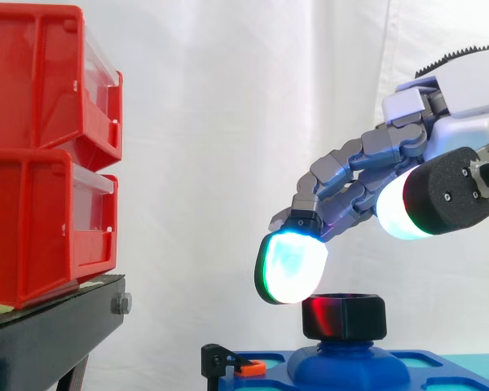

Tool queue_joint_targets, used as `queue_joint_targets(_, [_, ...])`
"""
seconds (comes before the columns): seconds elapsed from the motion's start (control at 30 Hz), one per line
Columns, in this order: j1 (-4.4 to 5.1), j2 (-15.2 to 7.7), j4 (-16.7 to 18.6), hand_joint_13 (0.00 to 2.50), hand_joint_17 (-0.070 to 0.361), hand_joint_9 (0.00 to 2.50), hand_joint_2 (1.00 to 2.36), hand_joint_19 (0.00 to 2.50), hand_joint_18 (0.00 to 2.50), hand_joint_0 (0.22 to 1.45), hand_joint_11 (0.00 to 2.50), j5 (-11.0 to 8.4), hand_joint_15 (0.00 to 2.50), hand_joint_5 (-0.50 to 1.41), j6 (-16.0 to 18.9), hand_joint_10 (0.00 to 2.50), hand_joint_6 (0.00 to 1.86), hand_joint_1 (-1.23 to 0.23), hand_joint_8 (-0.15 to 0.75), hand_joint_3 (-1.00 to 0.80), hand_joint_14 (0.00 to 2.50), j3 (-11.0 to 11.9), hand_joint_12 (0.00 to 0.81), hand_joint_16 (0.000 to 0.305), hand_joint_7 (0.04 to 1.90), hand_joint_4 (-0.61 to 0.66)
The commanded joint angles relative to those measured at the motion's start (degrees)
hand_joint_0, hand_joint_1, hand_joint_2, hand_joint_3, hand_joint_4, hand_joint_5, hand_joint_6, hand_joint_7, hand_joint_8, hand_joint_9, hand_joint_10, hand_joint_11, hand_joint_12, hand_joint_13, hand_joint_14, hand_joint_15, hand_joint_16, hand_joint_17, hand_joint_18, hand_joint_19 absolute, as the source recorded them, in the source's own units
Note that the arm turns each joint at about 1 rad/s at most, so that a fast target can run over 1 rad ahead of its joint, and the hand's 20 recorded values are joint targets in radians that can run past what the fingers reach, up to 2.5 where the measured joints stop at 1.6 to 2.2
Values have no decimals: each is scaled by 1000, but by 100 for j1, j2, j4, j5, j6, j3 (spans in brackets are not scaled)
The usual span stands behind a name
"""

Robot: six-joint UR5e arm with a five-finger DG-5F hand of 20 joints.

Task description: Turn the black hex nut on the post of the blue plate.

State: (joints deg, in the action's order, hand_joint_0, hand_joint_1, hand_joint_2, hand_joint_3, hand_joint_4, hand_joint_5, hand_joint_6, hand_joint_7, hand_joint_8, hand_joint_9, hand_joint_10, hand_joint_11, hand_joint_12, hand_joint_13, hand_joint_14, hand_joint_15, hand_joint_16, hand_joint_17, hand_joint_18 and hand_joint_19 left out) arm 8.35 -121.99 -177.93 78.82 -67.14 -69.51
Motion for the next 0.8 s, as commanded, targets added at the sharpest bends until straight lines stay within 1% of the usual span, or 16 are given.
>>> queue_joint_targets(0.0, [-18, 0, 4, 9, 112, 368, 1000, 0, 0, 471, 0, 2, 0, -196, -63, 0, 502, -463, 271, -500, 0, -1, 371, 50, 788, 226])
queue_joint_targets(0.1, [-36, 0, -13, 10, 112, 369, 1000, 0, 0, 472, 0, 2, 0, -195, -98, 0, 502, -463, 271, -500, 0, -1, 370, 50, 789, 226])
queue_joint_targets(0.2, [-62, 0, -13, 10, 112, 375, 1000, 0, 0, 472, 0, 46, 0, -195, -159, 0, 502, -464, 272, -500, 0, -1, 370, 50, 789, 227])
queue_joint_targets(0.27, [-97, 0, -40, 11, 111, 375, 1000, 0, 0, 472, 0, 90, 0, -195, -203, 0, 502, -464, 271, -500, 0, -1, 370, 50, 789, 227])
queue_joint_targets(0.57, [-176, 0, -136, 12, 111, 375, 1000, 0, 0, 473, 0, 178, 0, -195, -212, 0, 502, -463, 271, -500, 0, -1, 369, 49, 788, 225])
queue_joint_targets(0.63, [-220, 0, -145, 13, 111, 375, 1000, 0, 0, 474, 0, 204, 0, -195, -212, 0, 502, -463, 270, -500, 0, -1, 370, 49, 789, 225])
queue_joint_targets(0.67, [-308, 0, -180, 13, 111, 374, 1000, 0, 0, 474, 0, 318, 0, -195, -212, 0, 502, -462, 270, -500, 0, -1, 370, 49, 790, 227])
queue_joint_targets(0.77, [-387, 9, -198, 15, 111, 373, 1000, 0, 0, 474, 0, 406, 0, -195, -212, 0, 502, -462, 270, -500, 0, -1, 370, 49, 789, 225])
